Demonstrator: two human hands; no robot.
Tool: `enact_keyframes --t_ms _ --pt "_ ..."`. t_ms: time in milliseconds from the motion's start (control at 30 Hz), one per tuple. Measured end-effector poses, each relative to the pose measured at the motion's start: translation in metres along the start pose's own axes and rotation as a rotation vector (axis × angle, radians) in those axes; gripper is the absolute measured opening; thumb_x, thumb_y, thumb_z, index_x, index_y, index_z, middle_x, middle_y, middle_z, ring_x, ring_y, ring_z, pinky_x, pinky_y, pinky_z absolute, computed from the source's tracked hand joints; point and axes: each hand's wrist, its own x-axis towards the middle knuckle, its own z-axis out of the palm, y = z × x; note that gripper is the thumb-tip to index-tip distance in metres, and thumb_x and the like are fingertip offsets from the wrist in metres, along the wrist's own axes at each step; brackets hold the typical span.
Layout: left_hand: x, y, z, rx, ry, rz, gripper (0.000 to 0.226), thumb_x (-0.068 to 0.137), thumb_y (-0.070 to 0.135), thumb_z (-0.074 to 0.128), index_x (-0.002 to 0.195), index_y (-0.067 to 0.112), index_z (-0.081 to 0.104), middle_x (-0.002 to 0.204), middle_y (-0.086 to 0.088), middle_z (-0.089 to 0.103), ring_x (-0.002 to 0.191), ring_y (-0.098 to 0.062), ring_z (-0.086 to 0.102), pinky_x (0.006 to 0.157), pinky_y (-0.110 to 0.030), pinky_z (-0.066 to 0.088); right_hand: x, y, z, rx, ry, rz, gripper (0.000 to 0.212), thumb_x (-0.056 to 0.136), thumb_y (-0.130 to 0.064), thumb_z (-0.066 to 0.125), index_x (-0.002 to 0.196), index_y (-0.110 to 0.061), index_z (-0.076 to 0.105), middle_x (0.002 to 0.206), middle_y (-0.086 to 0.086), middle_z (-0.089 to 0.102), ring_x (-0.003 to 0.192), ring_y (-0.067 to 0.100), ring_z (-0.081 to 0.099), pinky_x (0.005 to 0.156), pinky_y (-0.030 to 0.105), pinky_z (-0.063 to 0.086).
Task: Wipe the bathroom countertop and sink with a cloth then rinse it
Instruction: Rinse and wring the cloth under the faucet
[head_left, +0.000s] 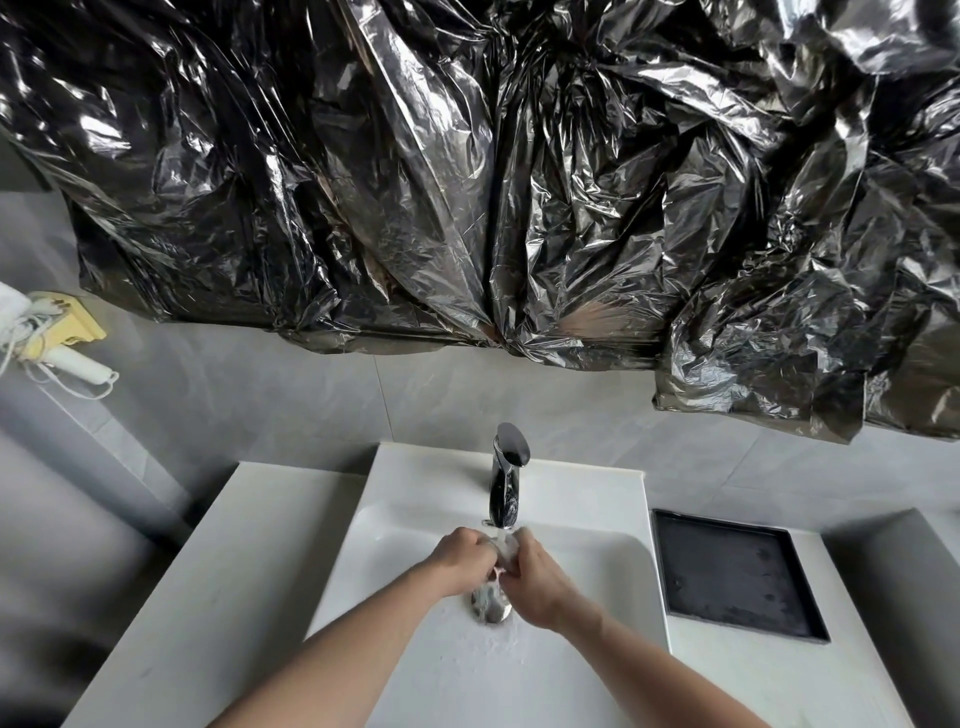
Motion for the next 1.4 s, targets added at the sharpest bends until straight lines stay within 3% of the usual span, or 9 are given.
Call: enact_keyframes --t_ms 200,400,500,600,700,833,933,1167,1400 --pt "-0.016 -0.009 -0.001 -0.28 0.037 -0.009 0.018 0.089 0.034 0.06 0.086 0.019 0.07 0.081 -0.003 0.07 0.061 -0.01 0.065 0.056 -0.023 0.043 -0.009 0.002 -0.008 0.64 -0.019 0.257 0.036 0.09 -0.01 0.07 0.122 -0.012 0.053 0.086 0.004 0.071 0.069 0.02 0.067 0.052 0.028 0.048" --pt "-0.019 -0.012 0.008 -0.446 0.163 -0.044 0.041 0.098 0.05 0.054 0.095 0.015 0.076 0.081 0.003 0.071 0.075 -0.012 0.07 0.061 -0.026 0.052 -0.013 -0.012 -0.007 0.755 -0.145 0.291 0.03 0.092 -0.044 0.053 0.106 -0.02 0.065 0.098 0.0 0.069 0.083 0.019 0.066 0.078 0.034 0.052" --pt "-0.022 -0.008 0.01 -0.411 0.114 -0.019 0.047 0.099 0.046 0.049 0.075 0.013 0.072 0.066 0.007 0.062 0.069 -0.013 0.057 0.067 -0.028 0.046 -0.014 -0.019 -0.004 0.844 -0.197 0.335 0.048 0.101 -0.058 0.039 0.097 -0.02 0.069 0.091 -0.002 0.068 0.092 0.022 0.066 0.086 0.035 0.055" --pt "-0.031 -0.001 0.009 -0.369 0.012 0.043 0.038 0.099 0.022 0.047 0.065 0.02 0.066 0.064 0.01 0.064 0.058 0.0 0.055 0.058 -0.016 0.044 -0.013 -0.023 -0.003 0.935 -0.193 0.368 0.041 0.1 -0.047 0.043 0.081 -0.014 0.057 0.078 0.005 0.057 0.088 0.022 0.067 0.09 0.038 0.056" --pt "-0.032 -0.006 0.008 -0.325 -0.024 0.107 0.022 0.088 0.004 0.053 0.078 0.008 0.072 0.078 -0.008 0.073 0.068 -0.004 0.065 0.067 -0.015 0.053 -0.009 -0.024 -0.004 0.994 -0.155 0.378 0.024 0.099 -0.036 0.048 0.093 -0.013 0.052 0.071 0.005 0.056 0.078 0.018 0.071 0.103 0.046 0.054" --pt "-0.023 -0.026 0.007 -0.216 0.187 0.135 0.032 0.087 0.005 0.06 0.072 0.027 0.077 0.074 0.012 0.075 0.069 0.005 0.066 0.069 -0.014 0.051 -0.005 -0.022 -0.001 0.871 -0.13 0.332 0.019 0.1 -0.03 0.06 0.093 -0.012 0.059 0.063 0.005 0.06 0.06 0.018 0.064 0.073 0.035 0.061" --pt "-0.014 -0.036 0.004 -0.149 0.397 0.122 0.03 0.087 0.003 0.06 0.084 0.029 0.077 0.08 0.015 0.076 0.076 0.006 0.067 0.081 -0.019 0.055 -0.004 -0.022 -0.003 0.67 -0.089 0.271 0.014 0.092 -0.024 0.057 0.083 -0.014 0.056 0.057 -0.001 0.055 0.043 0.011 0.041 0.043 0.02 0.029" --pt "-0.008 -0.036 0.0 -0.113 0.327 0.143 0.02 0.09 0.023 0.06 0.097 0.036 0.073 0.095 0.015 0.071 0.078 -0.004 0.066 0.079 -0.023 0.054 0.007 -0.022 -0.007 0.174 -0.045 0.007 0.04 0.093 -0.014 0.045 0.058 -0.032 0.047 0.062 -0.008 0.048 0.058 0.01 0.043 0.064 0.032 0.043" --pt "-0.008 -0.028 0.012 -0.188 0.158 0.173 0.029 0.09 0.059 0.06 0.103 0.035 0.068 0.101 0.017 0.072 0.082 -0.007 0.071 0.08 -0.025 0.053 0.011 -0.005 -0.005 0.071 -0.006 -0.031 0.027 0.088 -0.047 0.046 0.102 -0.026 0.057 0.096 -0.009 0.072 0.09 0.014 0.068 0.085 0.037 0.055"
